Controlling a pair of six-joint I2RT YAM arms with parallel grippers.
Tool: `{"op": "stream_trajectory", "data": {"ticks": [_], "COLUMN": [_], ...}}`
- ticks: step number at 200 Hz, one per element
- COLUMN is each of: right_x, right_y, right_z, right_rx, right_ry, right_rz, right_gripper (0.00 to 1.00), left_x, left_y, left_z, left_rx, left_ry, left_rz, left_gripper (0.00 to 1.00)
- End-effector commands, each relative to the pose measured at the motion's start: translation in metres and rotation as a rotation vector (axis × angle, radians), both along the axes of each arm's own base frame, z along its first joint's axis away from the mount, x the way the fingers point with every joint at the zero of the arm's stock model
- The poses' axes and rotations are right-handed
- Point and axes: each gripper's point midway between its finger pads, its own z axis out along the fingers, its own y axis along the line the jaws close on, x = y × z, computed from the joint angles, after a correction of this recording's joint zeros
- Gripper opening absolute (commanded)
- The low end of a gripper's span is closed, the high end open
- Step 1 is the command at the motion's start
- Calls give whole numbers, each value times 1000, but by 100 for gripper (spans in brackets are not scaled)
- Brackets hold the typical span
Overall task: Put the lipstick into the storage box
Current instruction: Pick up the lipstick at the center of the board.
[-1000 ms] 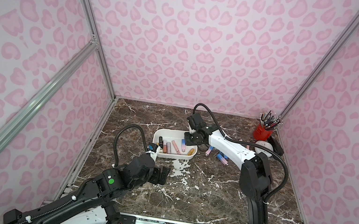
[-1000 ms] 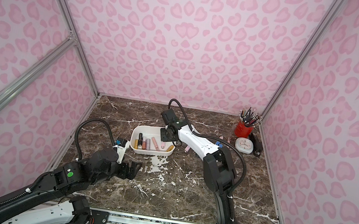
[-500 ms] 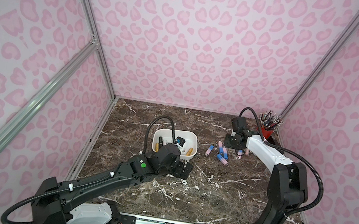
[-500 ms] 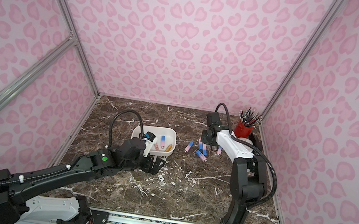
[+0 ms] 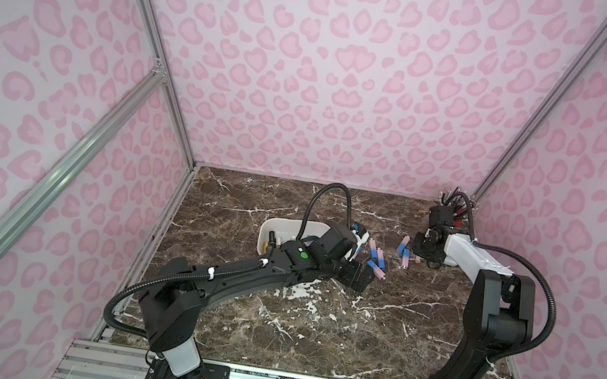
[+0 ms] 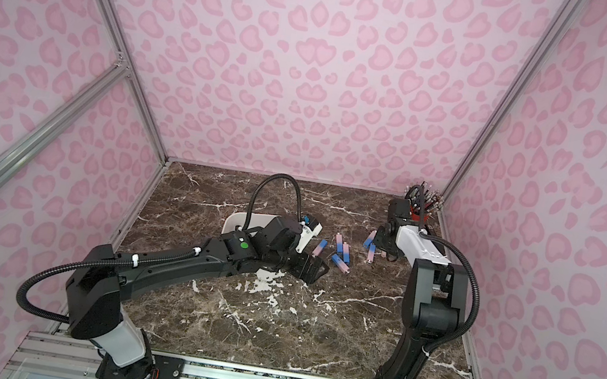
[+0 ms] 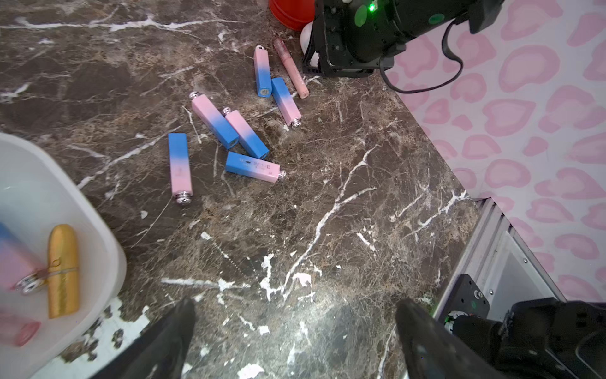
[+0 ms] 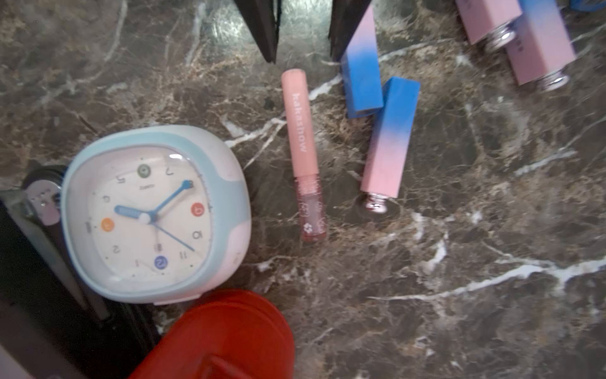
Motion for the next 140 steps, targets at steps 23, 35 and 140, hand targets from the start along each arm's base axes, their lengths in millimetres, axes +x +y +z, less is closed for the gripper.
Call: {"op": "stream_trajectory", "data": {"ticks": [23,35,140], "right_x": [5,7,13], "right_y": [-9,-10,-13], "right_z": [-15,-18,-46], "right_rx": [2,5,18], "right_ry": [7,13,59], "right_rz": [2,0,-7], "right_gripper": [30,30,28], "left_x": [6,7,7], "left_y": [-27,-28,-22], "left_z": [7,5,-12], "left_rx": [-48,-45,4], "left_ry": [3,6,14], "left_rz": [-55,-57,-50], "left_gripper": [98,98,98]}}
